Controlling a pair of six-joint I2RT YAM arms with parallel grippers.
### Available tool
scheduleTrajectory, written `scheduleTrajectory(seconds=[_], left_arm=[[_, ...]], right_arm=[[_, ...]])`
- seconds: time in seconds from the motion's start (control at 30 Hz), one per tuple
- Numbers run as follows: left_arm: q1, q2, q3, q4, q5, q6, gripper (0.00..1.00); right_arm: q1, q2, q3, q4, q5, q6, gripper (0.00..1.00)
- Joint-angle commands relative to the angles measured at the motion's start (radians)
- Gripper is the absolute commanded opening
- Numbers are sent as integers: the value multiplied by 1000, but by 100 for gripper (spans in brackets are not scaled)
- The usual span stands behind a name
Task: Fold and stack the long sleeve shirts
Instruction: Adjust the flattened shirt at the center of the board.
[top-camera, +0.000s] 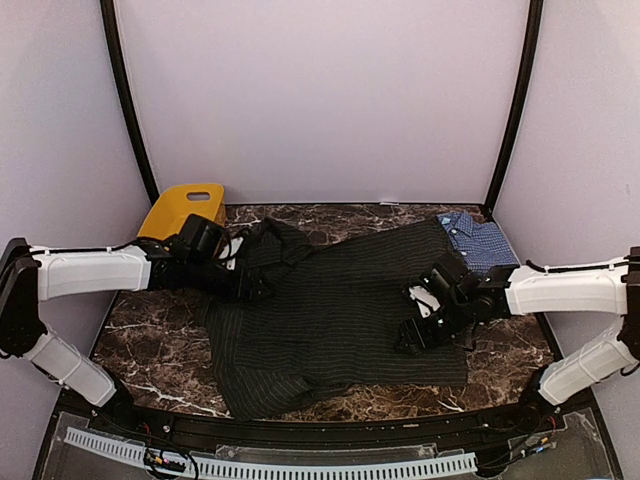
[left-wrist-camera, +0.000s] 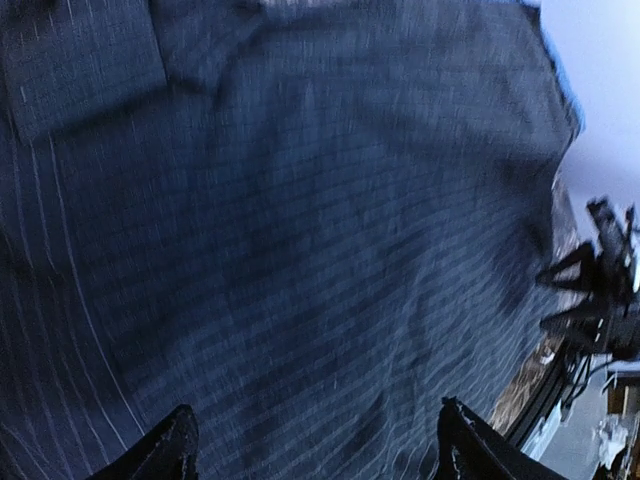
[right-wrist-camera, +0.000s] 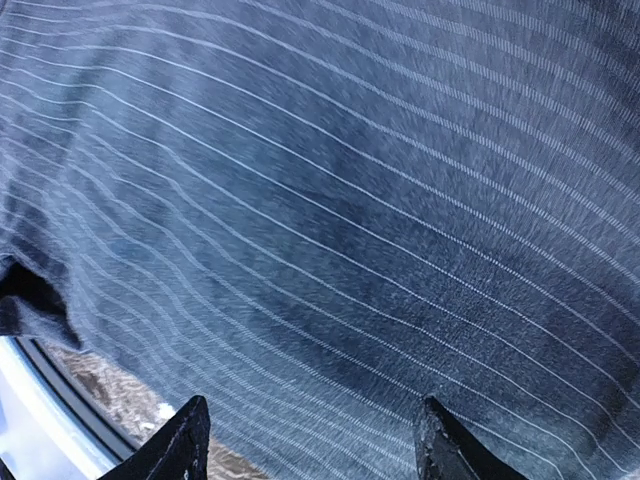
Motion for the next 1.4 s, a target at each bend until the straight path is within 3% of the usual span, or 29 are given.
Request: scheduleTrajectory(seconds=[0.0, 0.2, 0.53, 0.8, 1.0, 1.37], left_arm=[[-83, -94, -166, 50, -60, -82, 81], [-96, -66, -231, 52, -87, -69, 80], [-96, 126, -145, -28, -221, -15, 80], [-96, 207, -64, -66, -291, 52, 81], [-86, 244, -22, -163, -381, 99, 80], [-56, 221, -17, -219, -364, 130, 81]], right_arm=[[3, 77, -34, 77, 15, 45, 66], [-19, 182, -2, 45, 120, 47, 65], [-159, 269, 105, -50, 276, -16, 65], [-153, 201, 103, -96, 170, -93, 66], [-110, 102, 98, -161, 108, -61, 69], [-70, 140, 91, -226, 153, -9, 71]])
